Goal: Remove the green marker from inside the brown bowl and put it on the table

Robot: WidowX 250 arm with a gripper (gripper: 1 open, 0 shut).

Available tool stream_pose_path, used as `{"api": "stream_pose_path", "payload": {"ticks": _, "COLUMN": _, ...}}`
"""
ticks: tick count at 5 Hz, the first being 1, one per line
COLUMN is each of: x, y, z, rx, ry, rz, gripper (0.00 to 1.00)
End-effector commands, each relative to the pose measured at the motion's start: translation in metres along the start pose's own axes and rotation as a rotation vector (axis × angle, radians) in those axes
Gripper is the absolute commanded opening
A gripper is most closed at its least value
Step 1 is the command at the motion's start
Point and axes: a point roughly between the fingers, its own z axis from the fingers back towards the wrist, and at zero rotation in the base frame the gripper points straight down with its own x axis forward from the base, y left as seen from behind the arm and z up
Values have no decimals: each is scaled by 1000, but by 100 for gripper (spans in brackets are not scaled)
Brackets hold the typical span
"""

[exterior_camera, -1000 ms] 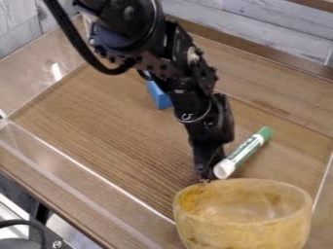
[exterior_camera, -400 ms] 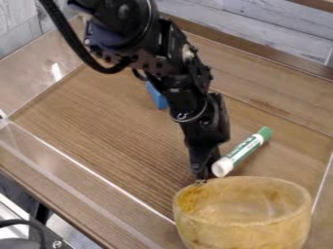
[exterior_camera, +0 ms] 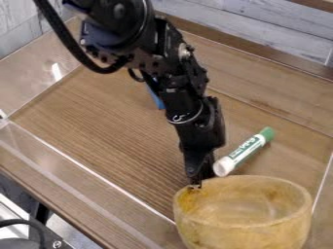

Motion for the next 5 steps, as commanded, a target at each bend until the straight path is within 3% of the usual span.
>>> {"api": "stream_pose_path", "payload": {"ticks": 1, "x": 5, "y": 7, "z": 14, "rx": 34, "ry": -28, "rz": -1, "gripper": 0}}
{"api": "stream_pose_path", "payload": {"ticks": 5, "x": 3, "y": 0, "z": 29, "rx": 2, "ry": -30, "rz": 39, "gripper": 0}}
